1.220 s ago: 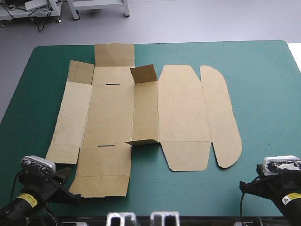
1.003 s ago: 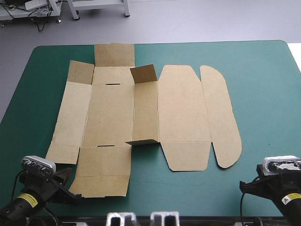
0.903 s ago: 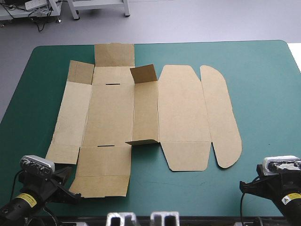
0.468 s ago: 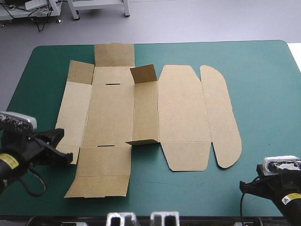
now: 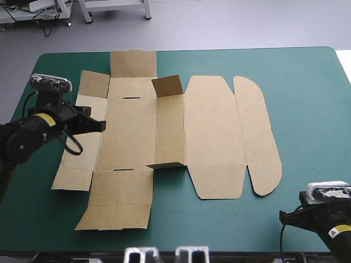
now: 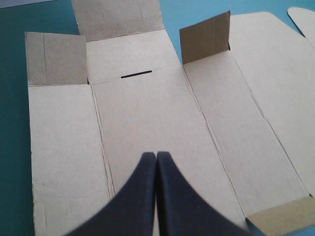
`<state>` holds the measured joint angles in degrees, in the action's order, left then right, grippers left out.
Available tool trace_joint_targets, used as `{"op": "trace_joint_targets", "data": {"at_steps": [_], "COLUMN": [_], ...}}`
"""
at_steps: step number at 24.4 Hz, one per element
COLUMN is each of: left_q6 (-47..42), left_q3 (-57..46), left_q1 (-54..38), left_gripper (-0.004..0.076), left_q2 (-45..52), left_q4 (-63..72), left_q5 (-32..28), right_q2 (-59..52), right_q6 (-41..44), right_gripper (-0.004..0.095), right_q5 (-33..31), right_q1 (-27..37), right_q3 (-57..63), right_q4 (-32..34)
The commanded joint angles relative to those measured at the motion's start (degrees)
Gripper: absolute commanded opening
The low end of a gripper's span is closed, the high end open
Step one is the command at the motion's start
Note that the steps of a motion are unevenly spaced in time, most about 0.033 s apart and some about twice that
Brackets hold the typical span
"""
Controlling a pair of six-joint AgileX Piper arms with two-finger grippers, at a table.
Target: Fold the box
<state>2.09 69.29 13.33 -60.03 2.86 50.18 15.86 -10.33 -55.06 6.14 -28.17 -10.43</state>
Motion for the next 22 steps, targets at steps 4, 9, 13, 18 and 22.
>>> {"op": "trace_joint_targets", "data": {"at_steps": [4, 9, 13, 18, 22], "left_q6": [-4.0, 4.6, 8.4, 5.3, 2.7], "left_q3": [9.7, 19.4, 25.1, 26.9, 26.9], "left_q1": [-7.4, -24.5, -36.2, -42.9, -42.7], "left_gripper": [-0.0008, -0.0008, -0.0009, -0.0008, 0.0001], "left_q2": [-9.3, -17.6, -22.8, -26.1, -28.1], "left_q4": [4.1, 20.6, 26.7, 22.1, 20.6], "left_q5": [-4.1, 6.6, 19.4, 23.8, 23.8], "right_q2": [0.6, 0.6, 0.6, 0.6, 0.6], "right_q6": [-0.3, -0.3, -0.3, -0.3, -0.3], "right_gripper": [-0.0017, -0.0018, -0.0018, -0.0018, -0.0018], "right_q5": [3.5, 3.5, 3.5, 3.5, 3.5], "right_q1": [-0.1, -0.1, -0.1, -0.1, -0.1], "right_q3": [-1.6, -1.6, -1.6, -1.6, -1.6], "right_q4": [-0.6, -0.6, -0.6, -0.6, -0.6]}}
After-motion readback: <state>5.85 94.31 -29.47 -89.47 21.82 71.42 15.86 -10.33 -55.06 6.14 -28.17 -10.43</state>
